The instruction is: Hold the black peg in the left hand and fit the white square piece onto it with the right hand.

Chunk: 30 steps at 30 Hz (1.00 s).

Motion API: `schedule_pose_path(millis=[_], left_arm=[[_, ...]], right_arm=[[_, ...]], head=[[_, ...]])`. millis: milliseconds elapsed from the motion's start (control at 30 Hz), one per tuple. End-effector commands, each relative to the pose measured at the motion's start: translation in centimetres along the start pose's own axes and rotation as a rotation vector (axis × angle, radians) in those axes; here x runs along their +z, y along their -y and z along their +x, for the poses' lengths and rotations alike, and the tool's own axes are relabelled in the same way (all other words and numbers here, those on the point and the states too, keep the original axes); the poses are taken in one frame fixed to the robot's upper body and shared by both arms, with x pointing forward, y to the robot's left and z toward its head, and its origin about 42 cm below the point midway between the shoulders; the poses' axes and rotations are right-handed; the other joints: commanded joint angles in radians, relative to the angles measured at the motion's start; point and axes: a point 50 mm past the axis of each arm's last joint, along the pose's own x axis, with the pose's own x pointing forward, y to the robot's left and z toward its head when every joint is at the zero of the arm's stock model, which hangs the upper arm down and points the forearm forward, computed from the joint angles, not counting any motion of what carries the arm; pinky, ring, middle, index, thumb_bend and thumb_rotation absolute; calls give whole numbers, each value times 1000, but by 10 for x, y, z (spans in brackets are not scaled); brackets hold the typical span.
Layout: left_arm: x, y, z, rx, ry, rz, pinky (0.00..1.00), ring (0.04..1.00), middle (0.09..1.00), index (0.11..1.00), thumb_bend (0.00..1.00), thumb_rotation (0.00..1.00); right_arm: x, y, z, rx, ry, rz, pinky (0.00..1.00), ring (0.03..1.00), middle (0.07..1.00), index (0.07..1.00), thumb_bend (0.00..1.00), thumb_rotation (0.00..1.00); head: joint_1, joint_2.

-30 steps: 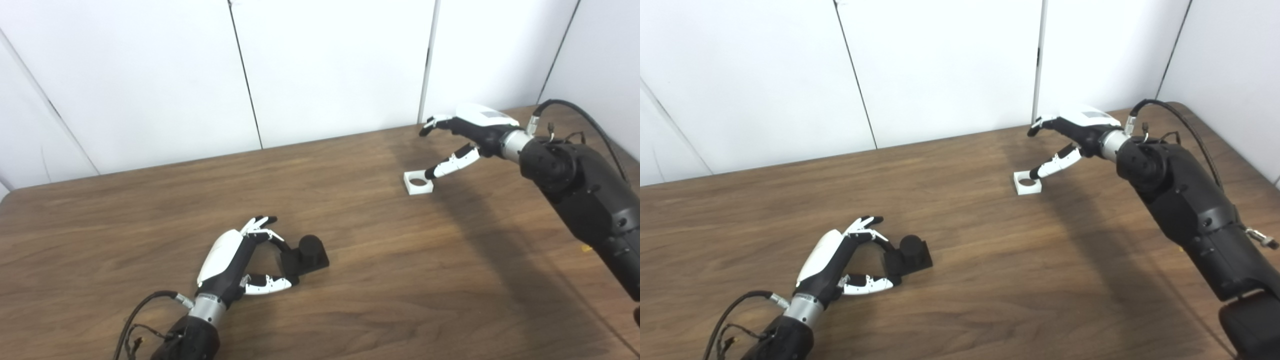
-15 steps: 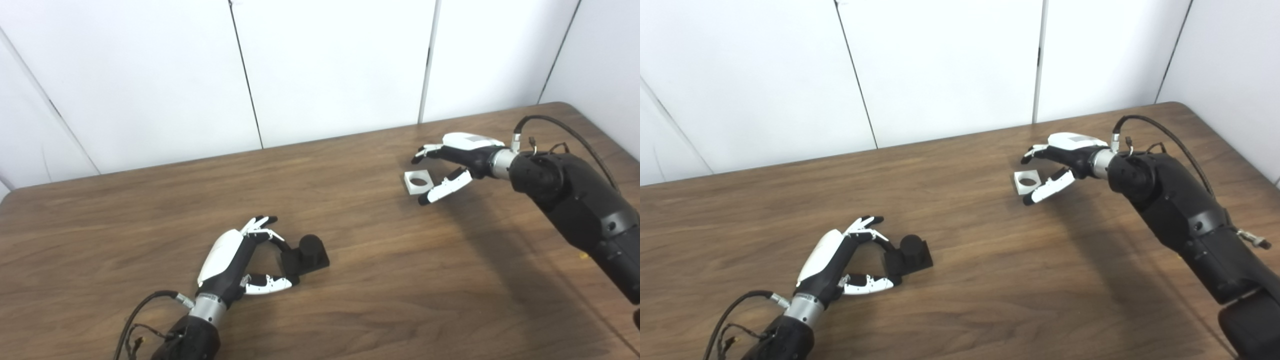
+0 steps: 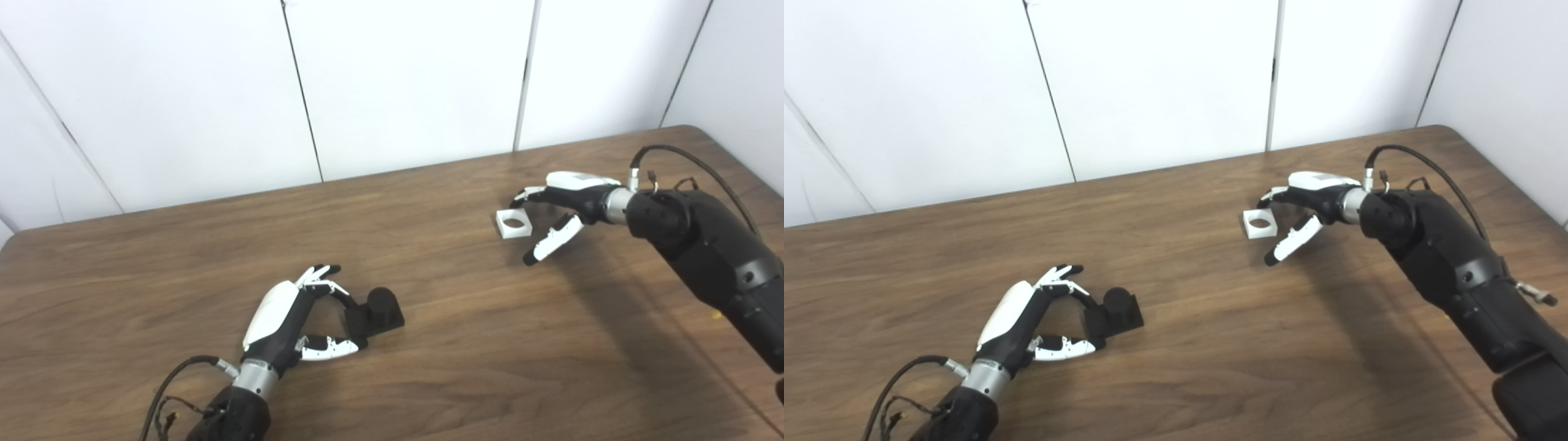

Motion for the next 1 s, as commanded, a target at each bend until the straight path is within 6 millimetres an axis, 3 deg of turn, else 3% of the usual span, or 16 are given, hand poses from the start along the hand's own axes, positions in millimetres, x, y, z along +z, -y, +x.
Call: schedule_pose_path(millis=[0, 333, 667, 967], left_arm=[[-18, 12, -8, -73, -77, 41, 939, 976, 923, 491, 520, 76], [-18, 9, -8, -61, -73, 51, 931, 972, 920, 492, 520, 78], [-16, 8, -8, -55, -77, 49, 913, 968, 919, 492, 521, 77], [-16, 9, -7, -55, -79, 46, 915, 974, 921, 492, 520, 77]], right_arm=[[8, 32, 1, -94, 25, -33, 903, 964, 964, 894, 1000, 549], [1, 17, 18, -162, 23, -30, 883, 924, 923, 835, 902, 487], [6, 4, 33, -188, -2, -9, 824, 918, 910, 809, 781, 500], [12, 2, 38, -175, 1, -14, 788, 906, 914, 753, 758, 500]], head=[[4, 1], [19, 3], [30, 8], [39, 16]])
